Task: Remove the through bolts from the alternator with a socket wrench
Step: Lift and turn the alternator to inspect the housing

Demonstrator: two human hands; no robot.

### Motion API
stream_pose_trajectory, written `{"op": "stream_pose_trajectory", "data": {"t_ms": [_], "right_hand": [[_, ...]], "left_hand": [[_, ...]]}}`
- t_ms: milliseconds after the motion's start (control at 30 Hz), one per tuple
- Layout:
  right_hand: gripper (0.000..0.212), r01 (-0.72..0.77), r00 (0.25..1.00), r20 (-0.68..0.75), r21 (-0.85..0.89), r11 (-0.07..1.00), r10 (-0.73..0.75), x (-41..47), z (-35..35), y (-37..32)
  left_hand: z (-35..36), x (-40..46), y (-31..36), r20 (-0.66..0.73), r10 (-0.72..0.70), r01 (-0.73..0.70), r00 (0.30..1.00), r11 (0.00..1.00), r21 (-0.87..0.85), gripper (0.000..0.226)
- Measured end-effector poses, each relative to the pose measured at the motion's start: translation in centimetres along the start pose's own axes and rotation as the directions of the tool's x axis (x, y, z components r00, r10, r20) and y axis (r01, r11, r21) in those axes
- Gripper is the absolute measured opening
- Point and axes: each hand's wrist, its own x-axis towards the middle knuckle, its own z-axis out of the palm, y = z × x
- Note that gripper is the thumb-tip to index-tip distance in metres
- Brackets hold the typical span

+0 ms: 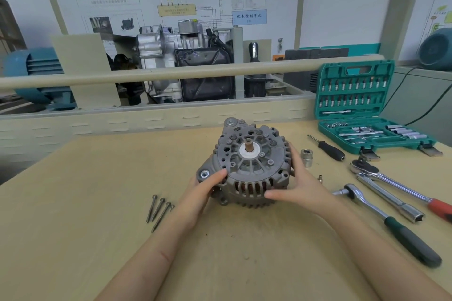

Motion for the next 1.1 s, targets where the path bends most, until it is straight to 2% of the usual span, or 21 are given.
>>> {"op": "stream_pose_trajectory", "data": {"t_ms": [167,467,567,667,767,900,1033,1100], "right_hand": [[0.091,0.058,0.997,-0.058,-0.019,0.998,-0.059,-0.1,0.1,0.2],[0.091,-0.035,0.992,-0.126,-0.121,0.992,0.020,0.3,-0.4,0.1],[0.094,-0.038,0.992,-0.126,-0.125,0.991,0.022,0.3,-0.7,0.4],[0.096,-0.057,0.991,-0.125,-0.103,0.993,0.044,0.2,-1.0,0.5],[0.091,-0.083,0.986,-0.150,-0.078,0.994,0.071,0.2,-0.9,0.6],[0.104,-0.090,0.984,-0.166,-0.107,0.990,0.071,0.5,-0.6,0.5],[0.092,-0.063,0.994,-0.092,-0.056,0.996,0.057,0.6,0.1,0.6],[0.094,-0.065,0.995,-0.080,-0.033,0.997,0.062,0.6,0.3,0.9]], "left_hand": [[-0.2,0.1,0.1,-0.004,-0.022,0.022,1.000,0.998,-0.058,0.056],[0.6,0.2,-0.1,-0.085,-0.056,0.040,0.995,0.984,-0.175,0.063],[0.8,0.2,-0.1,-0.112,-0.060,0.042,0.992,0.987,-0.155,0.056],[0.9,0.4,0.2,-0.144,-0.055,0.042,0.988,0.995,-0.090,0.037],[0.9,0.7,0.3,-0.179,-0.060,0.051,0.982,0.997,-0.054,0.036],[1.2,0.8,0.4,-0.208,-0.041,0.031,0.977,0.998,-0.049,0.039],[1.9,1.1,1.2,-0.208,-0.051,0.005,0.977,0.977,-0.215,0.035],[2.4,1.2,1.6,-0.170,-0.025,-0.028,0.985,0.953,-0.303,0.032]]}}
